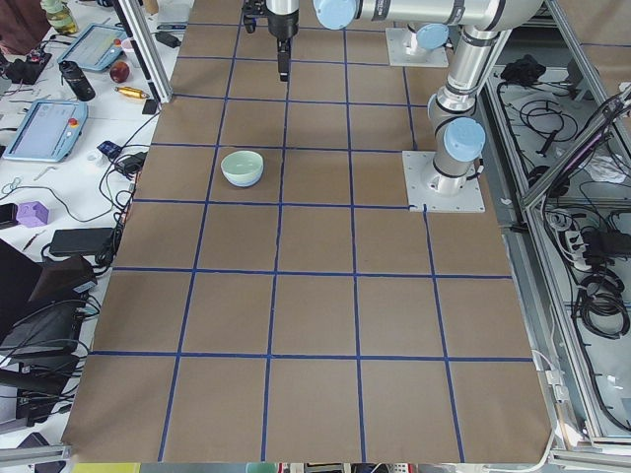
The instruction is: Stack green bowl on blue bowl
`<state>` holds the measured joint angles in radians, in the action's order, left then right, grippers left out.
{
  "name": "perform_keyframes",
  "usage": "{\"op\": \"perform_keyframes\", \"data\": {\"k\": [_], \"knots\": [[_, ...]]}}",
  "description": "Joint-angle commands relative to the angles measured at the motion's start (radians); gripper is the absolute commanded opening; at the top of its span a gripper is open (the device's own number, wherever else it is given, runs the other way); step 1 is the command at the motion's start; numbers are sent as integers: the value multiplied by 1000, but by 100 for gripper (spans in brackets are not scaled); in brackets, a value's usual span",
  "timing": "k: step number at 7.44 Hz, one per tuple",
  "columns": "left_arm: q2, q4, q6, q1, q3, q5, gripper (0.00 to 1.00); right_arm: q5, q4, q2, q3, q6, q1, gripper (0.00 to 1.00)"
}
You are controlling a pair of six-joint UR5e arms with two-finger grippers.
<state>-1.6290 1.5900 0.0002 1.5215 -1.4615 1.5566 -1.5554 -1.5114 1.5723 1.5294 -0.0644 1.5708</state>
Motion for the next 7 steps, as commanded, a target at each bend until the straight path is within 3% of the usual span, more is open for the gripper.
{"op": "perform_keyframes", "data": {"k": [1, 7], "knots": [[-2, -12, -25, 22, -2, 8, 100, 0, -1, 0, 0, 0, 0, 100], [0, -12, -58, 26, 0, 5, 100, 0, 0, 0, 0, 0, 0, 100]]}}
